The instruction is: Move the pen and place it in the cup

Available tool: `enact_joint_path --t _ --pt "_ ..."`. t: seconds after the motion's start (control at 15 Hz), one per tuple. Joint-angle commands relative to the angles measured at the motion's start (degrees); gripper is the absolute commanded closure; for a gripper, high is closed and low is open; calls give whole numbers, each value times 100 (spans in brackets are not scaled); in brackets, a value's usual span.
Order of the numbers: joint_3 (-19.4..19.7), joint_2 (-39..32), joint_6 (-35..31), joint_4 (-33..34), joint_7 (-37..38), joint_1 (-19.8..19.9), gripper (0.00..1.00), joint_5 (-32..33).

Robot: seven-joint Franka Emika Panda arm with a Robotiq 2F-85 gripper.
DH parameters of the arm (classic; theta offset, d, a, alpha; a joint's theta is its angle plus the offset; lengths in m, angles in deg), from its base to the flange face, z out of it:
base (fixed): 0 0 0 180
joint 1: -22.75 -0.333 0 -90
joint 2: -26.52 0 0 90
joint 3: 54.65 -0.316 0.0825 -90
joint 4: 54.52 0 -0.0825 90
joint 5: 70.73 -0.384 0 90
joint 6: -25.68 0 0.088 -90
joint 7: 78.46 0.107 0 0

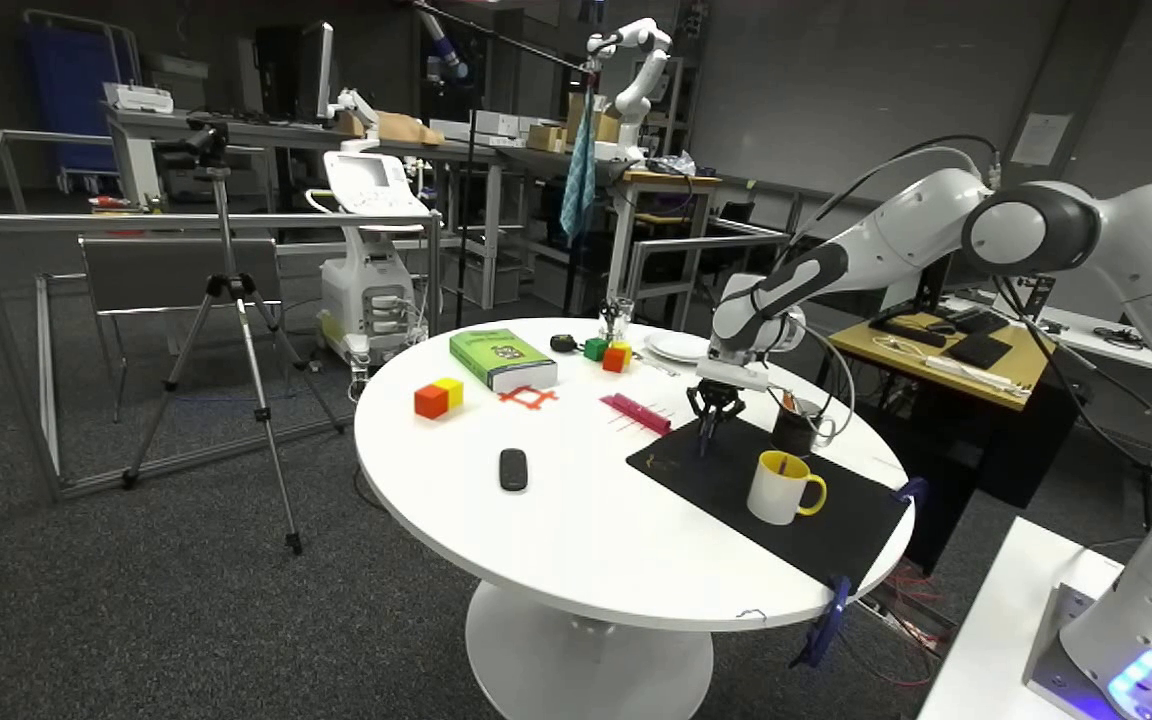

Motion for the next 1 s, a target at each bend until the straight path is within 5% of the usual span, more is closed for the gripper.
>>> enact_joint_path --t 0.0,0.93 --pt "164 23 199 133 -6 -99 97 266" --pt "423 991 -559 -452 -117 -441 97 1148"
